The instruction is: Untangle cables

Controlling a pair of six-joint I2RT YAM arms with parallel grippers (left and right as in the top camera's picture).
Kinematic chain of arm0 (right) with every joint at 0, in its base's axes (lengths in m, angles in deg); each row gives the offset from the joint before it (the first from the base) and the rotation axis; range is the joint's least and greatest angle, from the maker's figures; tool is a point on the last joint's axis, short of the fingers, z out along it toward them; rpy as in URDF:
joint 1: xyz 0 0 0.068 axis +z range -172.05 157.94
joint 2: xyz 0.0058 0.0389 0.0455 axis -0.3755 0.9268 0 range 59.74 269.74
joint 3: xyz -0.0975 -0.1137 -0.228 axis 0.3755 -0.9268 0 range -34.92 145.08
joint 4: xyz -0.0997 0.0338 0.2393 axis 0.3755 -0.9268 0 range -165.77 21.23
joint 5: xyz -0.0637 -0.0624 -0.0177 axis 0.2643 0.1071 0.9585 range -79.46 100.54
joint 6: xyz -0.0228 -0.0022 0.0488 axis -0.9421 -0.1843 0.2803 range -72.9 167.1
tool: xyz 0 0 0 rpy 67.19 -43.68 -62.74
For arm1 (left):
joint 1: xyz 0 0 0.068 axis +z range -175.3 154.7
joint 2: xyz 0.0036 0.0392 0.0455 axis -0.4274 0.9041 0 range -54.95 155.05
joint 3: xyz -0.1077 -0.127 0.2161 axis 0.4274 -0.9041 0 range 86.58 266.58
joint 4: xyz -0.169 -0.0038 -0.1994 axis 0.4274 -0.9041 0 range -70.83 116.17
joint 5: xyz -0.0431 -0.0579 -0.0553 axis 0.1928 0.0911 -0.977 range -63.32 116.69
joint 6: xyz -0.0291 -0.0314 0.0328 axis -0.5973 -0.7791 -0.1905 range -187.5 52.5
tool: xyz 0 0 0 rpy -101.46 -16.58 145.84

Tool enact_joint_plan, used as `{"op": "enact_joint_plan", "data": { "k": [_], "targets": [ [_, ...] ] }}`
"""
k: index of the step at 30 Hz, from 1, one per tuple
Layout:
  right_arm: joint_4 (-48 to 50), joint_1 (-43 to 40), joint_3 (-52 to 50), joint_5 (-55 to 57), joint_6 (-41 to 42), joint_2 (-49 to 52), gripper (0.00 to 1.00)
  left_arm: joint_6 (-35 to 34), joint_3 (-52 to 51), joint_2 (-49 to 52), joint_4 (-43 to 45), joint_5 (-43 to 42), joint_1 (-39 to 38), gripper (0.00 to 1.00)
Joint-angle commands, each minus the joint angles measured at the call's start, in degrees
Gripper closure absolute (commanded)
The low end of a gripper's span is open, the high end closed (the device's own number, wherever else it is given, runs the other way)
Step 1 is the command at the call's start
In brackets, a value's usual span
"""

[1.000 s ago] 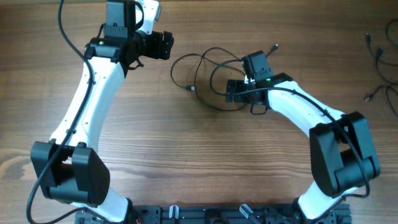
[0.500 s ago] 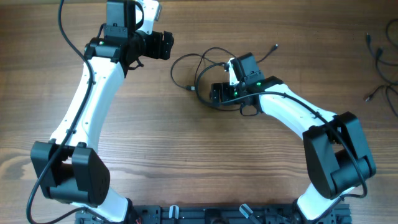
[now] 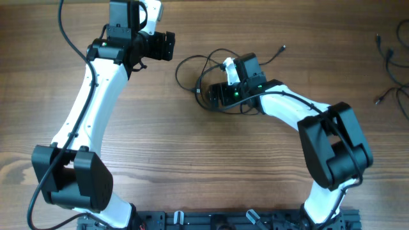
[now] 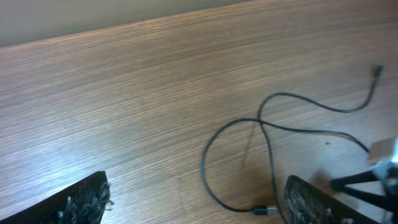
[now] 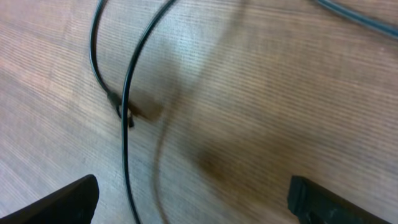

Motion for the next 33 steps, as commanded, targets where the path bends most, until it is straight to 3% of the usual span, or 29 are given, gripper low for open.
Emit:
{"op": "enact_joint_plan", "data": {
  "k": [1, 11, 24, 33],
  "targets": [
    [1.7, 0.2, -0.6, -2.2, 1.4, 4.3, 0.0, -0.1, -0.2, -0.3, 0.6, 4.7, 0.2, 0.09],
    [3.8, 0.1, 1.4, -3.7, 0.5, 4.6, 0.0, -0.6, -0.2, -4.0, 0.9, 4.7, 2.3, 0.09],
    [-2.8, 0.2, 1.4, -7.7, -12.6, 4.6, 0.0, -0.6, -0.2, -8.4, 0.4, 4.7, 3.8, 0.05],
    [-7.1, 0.5, 1.4, 6.6, -18.2, 4.6, 0.0, -0.6, -0.2, -8.4, 0.4, 4.7, 3.9, 0.05]
  ]
}}
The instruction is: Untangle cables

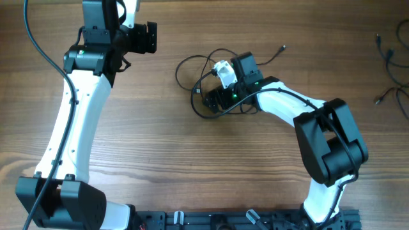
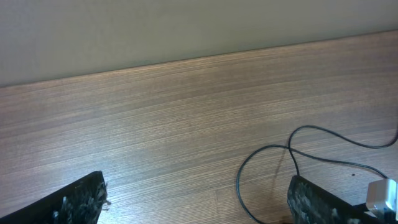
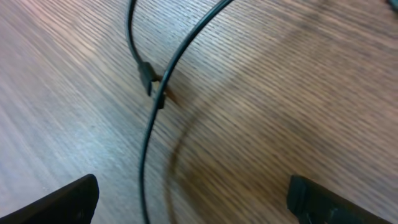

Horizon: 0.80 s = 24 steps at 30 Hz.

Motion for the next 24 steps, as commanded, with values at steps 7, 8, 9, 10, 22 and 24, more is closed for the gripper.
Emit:
{"op": "enact_joint_plan", "data": {
  "k": [7, 8, 9, 10, 22, 24],
  "targets": [
    [-2.2, 2.9, -1.5, 16.8, -5.6, 2.4, 0.0, -0.5, -0.2, -1.0, -0.3, 0.5, 0.5, 0.04],
    [-2.1, 3.1, -1.5, 16.7, -5.5, 2.4, 0.0, -0.5, -0.2, -1.0, -0.3, 0.5, 0.5, 0.04],
    [-1.9, 3.5, -1.5, 16.7, -5.5, 2.4, 0.0, -0.5, -0.2, -1.0, -0.4, 0.5, 0.5, 0.04],
    [-1.6, 3.8, -1.5, 16.7, -5.5, 2.4, 0.0, -0.5, -0.2, -1.0, -0.5, 0.5, 0.5, 0.04],
    [-1.0, 4.3, 2.4, 17.4, -0.3, 2.4, 0.0, -0.5, -0.2, -1.0, -0.5, 0.5, 0.5, 0.04],
    [-1.6, 4.3, 4.3, 18.0, 0.3, 2.4, 0.0, -0.5, -0.2, -1.0, -0.5, 0.5, 0.5, 0.04]
  ]
}}
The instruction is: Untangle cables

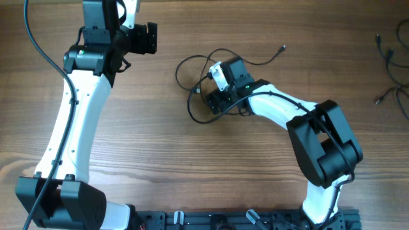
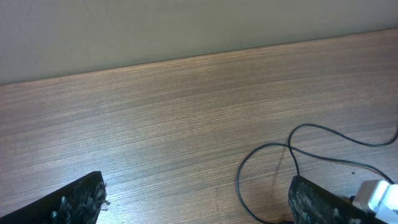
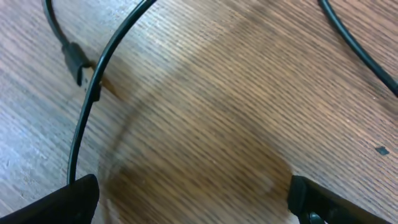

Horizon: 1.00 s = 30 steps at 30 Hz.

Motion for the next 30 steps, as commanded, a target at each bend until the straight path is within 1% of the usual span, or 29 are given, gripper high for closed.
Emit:
{"op": "enact_joint_plan", "data": {
  "k": [1, 9, 17, 23, 30],
  "targets": [
    [-1.2, 0.3, 4.9, 2.9, 3.4, 1.9, 0.0, -0.5, -0.2, -1.0, -0.1, 0.5, 0.5, 0.04],
    [-3.8, 0.3, 10.9, 3.7, 3.2, 1.9, 0.0, -0.5, -0.2, -1.0, -0.1, 0.5, 0.5, 0.04],
    [-4.6, 0.3, 11.0, 1.0, 3.1, 1.9, 0.0, -0.5, -0.2, -1.0, -0.1, 0.5, 0.5, 0.04],
    [-2.5, 0.3, 11.0, -2.1, 3.2, 1.9, 0.0, -0.5, -0.2, -1.0, -0.1, 0.5, 0.5, 0.04],
    [-0.6, 0.4, 11.0, -2.0, 3.4, 2.0, 0.0, -0.5, -0.2, -1.0, 0.0, 0.5, 0.5, 0.04]
  ]
}}
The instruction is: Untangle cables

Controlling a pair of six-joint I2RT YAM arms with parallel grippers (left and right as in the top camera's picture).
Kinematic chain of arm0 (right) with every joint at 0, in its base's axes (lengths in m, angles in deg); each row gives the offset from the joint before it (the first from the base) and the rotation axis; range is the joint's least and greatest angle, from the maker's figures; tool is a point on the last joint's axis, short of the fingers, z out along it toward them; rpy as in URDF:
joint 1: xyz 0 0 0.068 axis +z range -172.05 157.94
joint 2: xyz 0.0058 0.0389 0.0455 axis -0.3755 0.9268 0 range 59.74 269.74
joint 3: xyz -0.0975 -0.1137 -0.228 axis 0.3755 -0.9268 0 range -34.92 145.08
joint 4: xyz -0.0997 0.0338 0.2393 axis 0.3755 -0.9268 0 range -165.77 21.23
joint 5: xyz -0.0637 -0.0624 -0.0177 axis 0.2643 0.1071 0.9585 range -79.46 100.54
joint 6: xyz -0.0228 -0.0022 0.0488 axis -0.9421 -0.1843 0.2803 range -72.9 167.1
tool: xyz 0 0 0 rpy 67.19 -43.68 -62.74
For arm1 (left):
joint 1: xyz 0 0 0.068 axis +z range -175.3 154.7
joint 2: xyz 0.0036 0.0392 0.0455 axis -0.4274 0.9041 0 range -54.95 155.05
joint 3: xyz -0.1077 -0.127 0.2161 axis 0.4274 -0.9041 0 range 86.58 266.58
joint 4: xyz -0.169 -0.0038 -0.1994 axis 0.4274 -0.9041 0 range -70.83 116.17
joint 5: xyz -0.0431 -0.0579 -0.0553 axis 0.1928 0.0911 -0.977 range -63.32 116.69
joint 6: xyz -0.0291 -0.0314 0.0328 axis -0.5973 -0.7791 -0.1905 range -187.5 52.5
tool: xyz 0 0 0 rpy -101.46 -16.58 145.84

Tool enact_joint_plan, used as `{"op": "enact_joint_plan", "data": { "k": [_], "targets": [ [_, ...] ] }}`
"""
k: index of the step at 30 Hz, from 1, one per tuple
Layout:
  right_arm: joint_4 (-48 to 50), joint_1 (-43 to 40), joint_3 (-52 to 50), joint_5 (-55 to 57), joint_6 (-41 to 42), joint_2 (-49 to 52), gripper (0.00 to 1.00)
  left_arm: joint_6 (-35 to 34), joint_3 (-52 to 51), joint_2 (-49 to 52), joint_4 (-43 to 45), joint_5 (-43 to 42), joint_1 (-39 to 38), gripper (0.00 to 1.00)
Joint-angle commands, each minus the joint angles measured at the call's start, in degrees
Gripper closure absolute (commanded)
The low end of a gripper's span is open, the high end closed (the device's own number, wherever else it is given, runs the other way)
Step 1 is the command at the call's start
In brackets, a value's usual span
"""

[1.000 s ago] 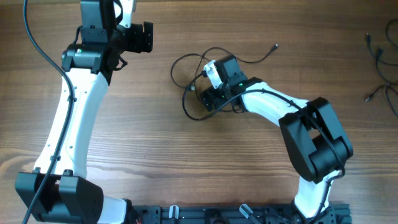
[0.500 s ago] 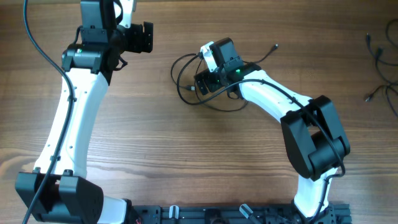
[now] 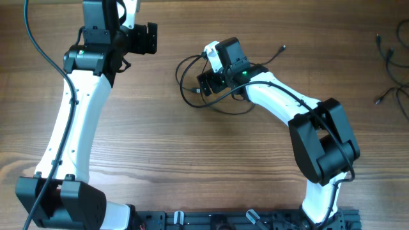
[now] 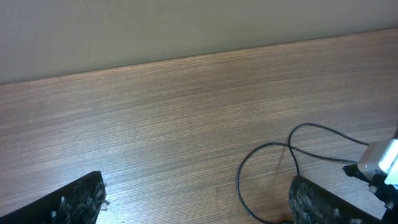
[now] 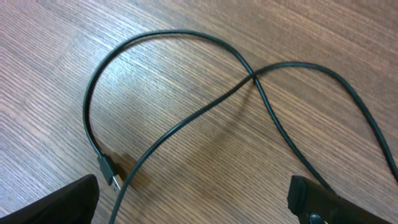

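A thin black cable (image 3: 189, 80) lies looped and crossed over itself at the table's middle. One free end (image 3: 283, 46) points to the far right. In the right wrist view the loops cross (image 5: 253, 76) and a USB plug (image 5: 107, 172) lies at the lower left. My right gripper (image 3: 202, 83) (image 5: 193, 208) hovers open over the loops with nothing between its fingers. My left gripper (image 3: 153, 38) (image 4: 198, 202) stands open at the far left, apart from the cable loop (image 4: 244, 174), holding nothing.
More black cables (image 3: 388, 57) lie at the table's right edge. The far edge of the wooden table (image 4: 186, 59) meets a grey wall in the left wrist view. The right arm's white camera block (image 4: 379, 163) shows at that view's right edge.
My right gripper has moved from the near side of the tangle toward the far side and now sees the loops from farther off. The cable's near loop has drawn in. The left arm is still.
At first my left gripper was open close to the tangle's left and my right gripper open low over the plug. The left arm then stood farther left and has stayed there. The right gripper was farther left over the cable, and now over its far side, open throughout.
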Motion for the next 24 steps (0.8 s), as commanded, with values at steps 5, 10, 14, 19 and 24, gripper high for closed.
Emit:
{"op": "enact_joint_plan", "data": {
  "k": [5, 10, 14, 19, 24],
  "targets": [
    [1.3, 1.2, 0.8, -1.0, 0.9, 0.7, 0.0, -0.5, -0.2, -1.0, 0.1, 0.5, 0.5, 0.04],
    [3.8, 3.3, 0.8, 1.8, 2.5, 1.7, 0.0, -0.5, -0.2, -1.0, 0.0, 0.5, 0.5, 0.04],
    [4.3, 4.3, 0.8, 2.4, 4.2, 3.5, 0.0, -0.5, -0.2, -1.0, 0.3, 0.5, 0.5, 0.04],
    [4.3, 4.3, 0.8, 3.1, 5.3, 3.8, 0.0, -0.5, -0.2, -1.0, 0.5, 0.5, 0.5, 0.04],
    [4.3, 4.3, 0.8, 3.3, 5.4, 4.2, 0.0, -0.5, -0.2, -1.0, 0.7, 0.5, 0.5, 0.04]
  ]
}}
